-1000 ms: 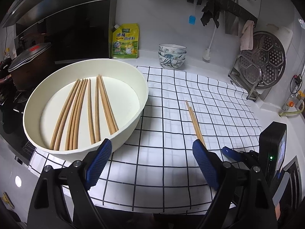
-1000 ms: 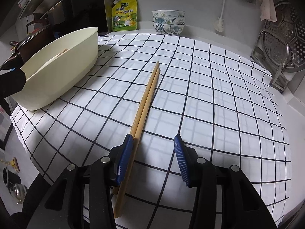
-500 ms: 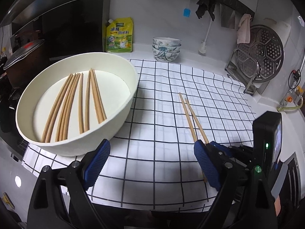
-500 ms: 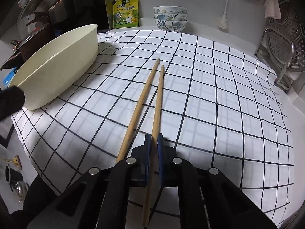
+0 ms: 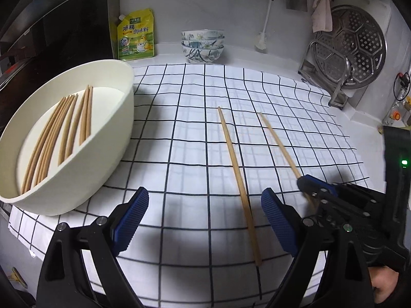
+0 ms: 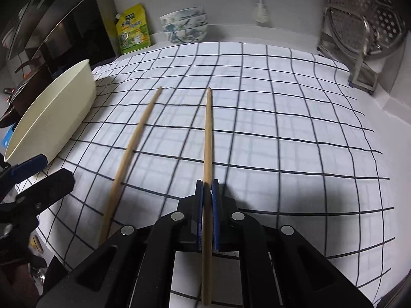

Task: Organize utensils
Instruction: 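Align the left gripper over the last loose chopstick on the mat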

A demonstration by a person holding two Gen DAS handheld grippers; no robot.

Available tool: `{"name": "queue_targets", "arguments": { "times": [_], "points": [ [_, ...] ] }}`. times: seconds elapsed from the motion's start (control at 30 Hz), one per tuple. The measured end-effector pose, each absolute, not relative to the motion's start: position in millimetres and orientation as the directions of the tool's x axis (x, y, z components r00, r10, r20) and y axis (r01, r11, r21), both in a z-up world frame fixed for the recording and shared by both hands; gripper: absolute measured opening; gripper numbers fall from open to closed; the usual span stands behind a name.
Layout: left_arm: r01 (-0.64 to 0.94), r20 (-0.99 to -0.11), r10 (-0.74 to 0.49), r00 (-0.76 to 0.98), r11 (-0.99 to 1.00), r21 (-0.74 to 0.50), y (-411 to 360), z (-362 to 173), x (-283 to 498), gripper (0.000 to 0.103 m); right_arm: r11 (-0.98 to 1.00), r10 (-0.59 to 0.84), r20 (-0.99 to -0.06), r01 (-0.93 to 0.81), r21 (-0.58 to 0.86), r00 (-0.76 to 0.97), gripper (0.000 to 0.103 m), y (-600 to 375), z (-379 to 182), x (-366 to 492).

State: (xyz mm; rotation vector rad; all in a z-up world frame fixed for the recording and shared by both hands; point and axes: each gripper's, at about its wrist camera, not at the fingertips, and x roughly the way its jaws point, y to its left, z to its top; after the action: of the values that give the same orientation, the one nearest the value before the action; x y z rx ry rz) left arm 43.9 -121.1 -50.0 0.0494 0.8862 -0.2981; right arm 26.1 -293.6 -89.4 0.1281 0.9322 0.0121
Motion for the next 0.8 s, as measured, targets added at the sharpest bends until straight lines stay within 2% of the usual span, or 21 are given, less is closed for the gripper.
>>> {"name": "queue_targets", "arguments": {
  "times": [0.4, 0.5, 0.67, 0.8],
  "points": [
    [0.242, -0.806, -0.173, 0.566, 0.97, -0.039, -137, -73, 69, 0.088, 0.981, 0.098, -0.795, 0.076, 0.178, 0.598, 0.007, -318, -88, 20],
    [0.238, -0.805, -0.161, 0.572, 0.971, -0.025, -139, -75, 70, 0.088, 0.98, 0.101, -0.787, 0.076, 0.184, 0.609, 0.011, -320, -85, 18],
    [0.231, -0.807, -0.149, 0.571, 0.973, -0.015, -142, -78, 71, 0.088, 0.982, 0.101, -0.785, 0.064, 0.176, 0.612, 0.027, -316, -84, 19],
    [0.232, -0.805, -0.143, 0.575, 0.973, -0.007, -143, -79, 71, 0.088, 0.986, 0.089, -0.79, 0.057, 0.155, 0.607, 0.027, -313, -85, 20]
  ]
}}
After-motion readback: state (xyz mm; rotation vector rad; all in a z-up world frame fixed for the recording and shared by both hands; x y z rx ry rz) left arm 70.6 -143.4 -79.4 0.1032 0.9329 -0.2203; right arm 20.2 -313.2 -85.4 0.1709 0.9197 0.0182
